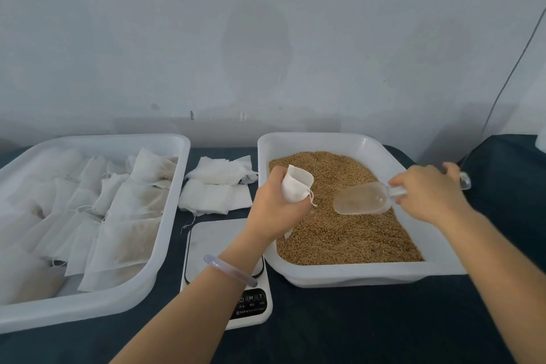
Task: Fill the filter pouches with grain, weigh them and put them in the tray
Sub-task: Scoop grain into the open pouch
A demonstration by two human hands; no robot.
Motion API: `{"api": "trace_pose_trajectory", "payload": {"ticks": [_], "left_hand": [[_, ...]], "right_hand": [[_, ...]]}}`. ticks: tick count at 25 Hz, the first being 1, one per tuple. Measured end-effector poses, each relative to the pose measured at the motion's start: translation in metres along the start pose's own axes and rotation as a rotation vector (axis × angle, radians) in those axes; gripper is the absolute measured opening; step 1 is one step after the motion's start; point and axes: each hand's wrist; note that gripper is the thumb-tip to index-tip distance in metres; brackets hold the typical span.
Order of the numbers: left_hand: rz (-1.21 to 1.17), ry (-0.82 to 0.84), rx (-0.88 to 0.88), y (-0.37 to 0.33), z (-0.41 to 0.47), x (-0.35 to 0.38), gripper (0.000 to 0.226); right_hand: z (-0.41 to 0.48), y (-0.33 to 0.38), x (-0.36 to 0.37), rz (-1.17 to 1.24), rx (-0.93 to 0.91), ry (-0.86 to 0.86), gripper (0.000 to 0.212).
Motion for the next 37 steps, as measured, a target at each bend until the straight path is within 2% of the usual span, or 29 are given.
{"api": "trace_pose_trajectory", "payload": {"ticks": [3,9,13,21,26,29,32,37], "left_hand": [[0.042,-0.016,0.020,0.002,0.001,0.000,0.032],[0.073,-0.058,0.011,0.003,0.002,0.001,0.033],[0.107,-0.042,0.016,0.004,0.002,0.000,0.031],[0.241,0.091,0.065,0.004,0.005,0.004,0.035],[0.274,0.093,0.056,0.003,0.006,0.003,0.041],[0.382,0.108,0.097,0.002,0.005,0.006,0.042],[0.480,0.153,0.126,0.001,0.004,0.007,0.044],[0.493,0.155,0.132,0.001,0.002,0.008,0.043]], "right_hand": [[-0.001,0.017,0.027,-0.061,-0.050,-0.038,0.026],[-0.001,0.021,0.054,0.348,0.008,0.161,0.034],[-0.007,0.009,0.045,0.616,0.046,0.247,0.042],[-0.005,-0.020,-0.037,0.858,-0.019,0.127,0.031],[-0.008,-0.017,-0.062,0.710,-0.113,0.025,0.029],[-0.007,-0.011,-0.071,0.541,-0.200,-0.058,0.028],[-0.003,-0.007,-0.080,0.401,-0.268,-0.064,0.029],[0.000,-0.003,-0.088,0.280,-0.276,-0.112,0.030]]}}
Point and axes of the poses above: each hand's wrist, its own z-axis towards the middle knuckle, its own x-axis out of the palm, y = z × x, and after that the axes turned 9 degrees about -y, right-handed
